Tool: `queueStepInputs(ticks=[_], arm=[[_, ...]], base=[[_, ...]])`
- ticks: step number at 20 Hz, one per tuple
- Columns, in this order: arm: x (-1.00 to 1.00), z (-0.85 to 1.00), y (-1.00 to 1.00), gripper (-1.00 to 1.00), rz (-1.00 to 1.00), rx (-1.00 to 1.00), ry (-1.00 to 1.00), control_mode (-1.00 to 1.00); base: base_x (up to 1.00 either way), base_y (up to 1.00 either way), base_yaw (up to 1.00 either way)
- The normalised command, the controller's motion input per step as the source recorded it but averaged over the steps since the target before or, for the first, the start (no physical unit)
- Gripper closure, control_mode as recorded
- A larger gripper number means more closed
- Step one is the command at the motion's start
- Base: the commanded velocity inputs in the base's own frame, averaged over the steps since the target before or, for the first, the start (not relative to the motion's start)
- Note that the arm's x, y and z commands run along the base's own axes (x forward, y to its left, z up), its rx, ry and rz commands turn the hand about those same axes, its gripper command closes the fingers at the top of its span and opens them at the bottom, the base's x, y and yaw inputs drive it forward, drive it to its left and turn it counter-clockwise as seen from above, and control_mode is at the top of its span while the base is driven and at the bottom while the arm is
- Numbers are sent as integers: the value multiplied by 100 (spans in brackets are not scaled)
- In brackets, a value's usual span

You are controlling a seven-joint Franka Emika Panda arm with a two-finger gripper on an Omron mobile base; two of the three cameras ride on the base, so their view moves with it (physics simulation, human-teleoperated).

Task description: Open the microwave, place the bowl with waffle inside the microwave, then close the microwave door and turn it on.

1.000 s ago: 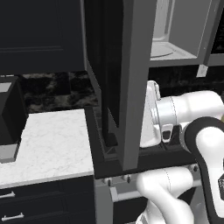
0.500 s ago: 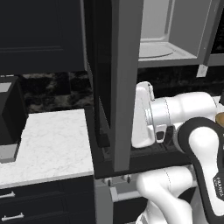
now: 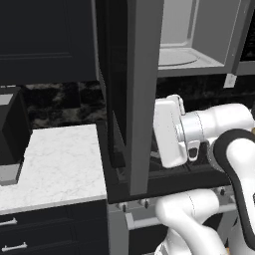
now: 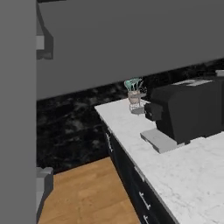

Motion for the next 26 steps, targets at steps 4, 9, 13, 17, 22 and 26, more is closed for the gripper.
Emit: queueStepInputs(ticks=[4, 9, 13, 17, 22, 26], arm=[[37, -35, -82, -100, -3, -16, 11, -100], [42, -39, -98, -100, -7, -25, 0, -100], [49, -29, -100, -100, -6, -29, -5, -100], [60, -33, -89, -100, 0, -49, -28, -100], [77, -48, -93, -100, 0, -57, -28, -100], [52, -48, -99, -100, 0, -59, -34, -100]], base=[[0, 0, 0], [0, 0, 0], [0, 0, 0], [0, 0, 0], [0, 0, 0], [0, 0, 0]])
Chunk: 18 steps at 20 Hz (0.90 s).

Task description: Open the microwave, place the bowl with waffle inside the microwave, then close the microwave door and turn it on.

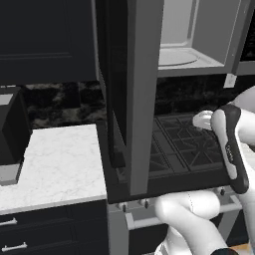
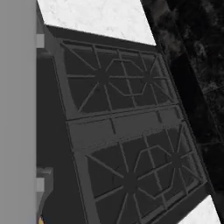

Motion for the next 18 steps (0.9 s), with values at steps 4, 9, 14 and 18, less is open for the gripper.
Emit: queueStepInputs(ticks=[4, 9, 14, 18], arm=[[15, -39, -97, -100, 0, -70, -29, -100], [9, -17, -100, -100, 0, -71, -2, -100], [10, 10, -100, -100, -5, -24, 37, -100], [8, -2, -100, -100, 0, -1, 47, -100]], base=[[0, 0, 0], [0, 0, 0], [0, 0, 0], [0, 0, 0]])
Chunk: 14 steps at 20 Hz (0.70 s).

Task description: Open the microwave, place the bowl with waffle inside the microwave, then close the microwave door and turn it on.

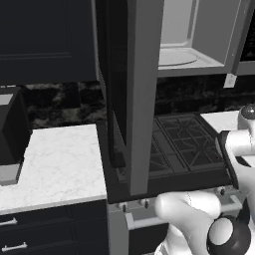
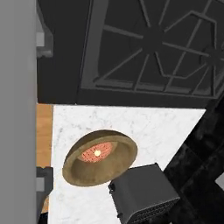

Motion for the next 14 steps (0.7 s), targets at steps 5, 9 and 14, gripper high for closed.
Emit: queueStepInputs(ticks=[5, 9, 14], arm=[[3, -19, -99, -100, 0, 8, 25, -100], [0, -40, -66, -100, 0, 7, 3, -100], [0, -57, -20, -100, -1, 0, -1, -100]], base=[[0, 0, 0], [0, 0, 0], [0, 0, 0]])
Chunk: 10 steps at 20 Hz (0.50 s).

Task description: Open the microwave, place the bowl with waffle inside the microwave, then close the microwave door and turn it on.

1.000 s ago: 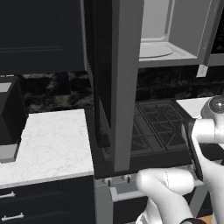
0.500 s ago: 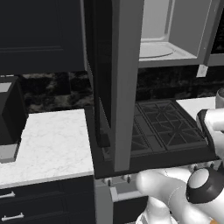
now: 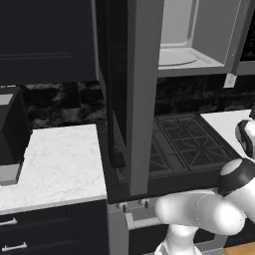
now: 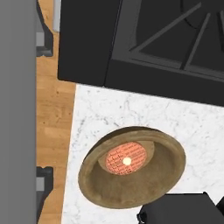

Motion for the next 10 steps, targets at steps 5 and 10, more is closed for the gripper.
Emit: queueStepInputs(ticks=[5, 10], arm=[[2, -20, -5, -100, 0, 0, 0, -100], [35, -21, -1, -100, -1, -5, 0, -100]], base=[[0, 0, 0], [0, 0, 0]])
